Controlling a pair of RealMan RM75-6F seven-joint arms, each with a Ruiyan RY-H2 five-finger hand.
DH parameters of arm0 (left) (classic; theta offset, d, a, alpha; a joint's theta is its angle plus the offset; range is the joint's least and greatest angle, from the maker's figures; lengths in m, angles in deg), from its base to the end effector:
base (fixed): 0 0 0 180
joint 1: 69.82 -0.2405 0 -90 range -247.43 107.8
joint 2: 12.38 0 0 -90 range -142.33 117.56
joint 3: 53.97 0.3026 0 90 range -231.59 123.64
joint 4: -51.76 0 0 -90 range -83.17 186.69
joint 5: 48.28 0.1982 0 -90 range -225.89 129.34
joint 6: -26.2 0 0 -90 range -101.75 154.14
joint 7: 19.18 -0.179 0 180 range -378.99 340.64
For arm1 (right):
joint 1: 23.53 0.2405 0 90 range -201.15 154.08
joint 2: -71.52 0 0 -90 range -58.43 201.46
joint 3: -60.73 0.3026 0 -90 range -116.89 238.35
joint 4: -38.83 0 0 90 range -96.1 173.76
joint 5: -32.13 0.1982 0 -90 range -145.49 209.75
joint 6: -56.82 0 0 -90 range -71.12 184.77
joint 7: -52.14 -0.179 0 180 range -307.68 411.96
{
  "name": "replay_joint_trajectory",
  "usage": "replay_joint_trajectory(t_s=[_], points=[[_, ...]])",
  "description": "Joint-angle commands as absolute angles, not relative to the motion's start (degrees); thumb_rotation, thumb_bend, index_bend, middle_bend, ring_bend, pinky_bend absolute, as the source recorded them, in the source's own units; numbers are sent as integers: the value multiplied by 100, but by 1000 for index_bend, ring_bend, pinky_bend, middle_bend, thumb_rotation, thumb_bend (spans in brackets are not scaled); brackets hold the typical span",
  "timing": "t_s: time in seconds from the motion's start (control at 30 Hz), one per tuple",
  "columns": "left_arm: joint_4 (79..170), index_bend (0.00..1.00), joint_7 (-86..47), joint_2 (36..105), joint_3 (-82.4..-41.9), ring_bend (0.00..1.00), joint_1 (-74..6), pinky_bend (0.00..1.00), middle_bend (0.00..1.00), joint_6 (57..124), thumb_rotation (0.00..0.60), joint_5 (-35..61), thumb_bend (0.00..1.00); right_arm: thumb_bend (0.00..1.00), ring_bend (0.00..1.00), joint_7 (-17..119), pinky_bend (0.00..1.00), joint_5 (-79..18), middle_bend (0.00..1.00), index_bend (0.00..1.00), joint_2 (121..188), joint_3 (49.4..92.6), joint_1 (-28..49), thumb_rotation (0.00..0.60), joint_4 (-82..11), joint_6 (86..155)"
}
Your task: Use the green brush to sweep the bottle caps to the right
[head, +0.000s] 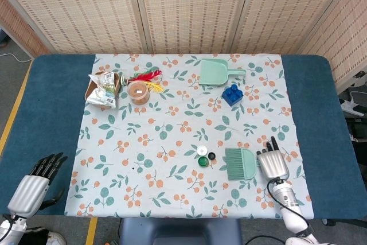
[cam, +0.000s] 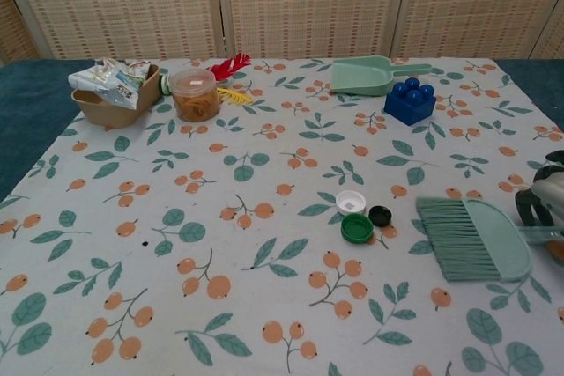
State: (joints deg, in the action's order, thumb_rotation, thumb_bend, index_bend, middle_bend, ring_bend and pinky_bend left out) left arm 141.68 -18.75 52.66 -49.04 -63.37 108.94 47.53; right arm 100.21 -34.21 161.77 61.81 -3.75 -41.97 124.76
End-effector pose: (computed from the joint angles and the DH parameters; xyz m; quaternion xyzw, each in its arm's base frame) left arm -0.3377 0.1962 0.1475 -0.6844 -0.3851 -0.3632 0.5013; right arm -0.3325 -0.2861 -0.0098 0.7555 -0.2789 0.1389 0.5763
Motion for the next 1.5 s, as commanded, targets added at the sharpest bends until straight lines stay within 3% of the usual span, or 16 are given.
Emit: replay_joint_trajectory(t_s=[0.03,0.2,0.57,0.67,0.9,1.17,1.3,1.5], points=[[14171,0,-1870,5265,-4903,0,-6338,110,0,10896,591,4752,371,298,209,9996,0,-3467,498,593,16228,6156,-386,600,-4125,12516],[14168,0,-1860,5261,-4908,0,-6331,110,0,10890,589,4743,371,322,291,9920,0,-3523,578,665,16308,6148,-391,600,-4010,12543],[14165,0,-1867,5262,-4907,0,-6332,110,0,10893,588,4734,372,472,456,9165,0,-4635,794,971,16315,5944,-346,600,-3431,12924],[14166,0,-1876,5265,-4908,0,-6335,110,0,10894,590,4730,372,473,474,9223,0,-4887,810,989,16096,5876,-301,600,-3516,12979],[14180,0,-1918,5279,-4902,0,-6336,110,0,10897,589,4744,371,474,489,9875,0,-5305,833,1000,15066,5870,-113,600,-4596,13024],[14221,0,-1994,5308,-4889,0,-6321,110,0,10857,583,4758,370,483,511,11230,0,-5459,845,1000,13857,6076,269,600,-6474,12684],[14235,0,-1995,5305,-4874,0,-6313,110,0,10857,589,4796,370,483,511,12143,0,-5264,845,1000,13769,6230,504,600,-7160,12377],[14206,0,-1874,5261,-4857,0,-6316,110,0,10891,588,4825,371,483,511,13797,0,-4499,845,1000,14231,6456,980,600,-7718,11908]])
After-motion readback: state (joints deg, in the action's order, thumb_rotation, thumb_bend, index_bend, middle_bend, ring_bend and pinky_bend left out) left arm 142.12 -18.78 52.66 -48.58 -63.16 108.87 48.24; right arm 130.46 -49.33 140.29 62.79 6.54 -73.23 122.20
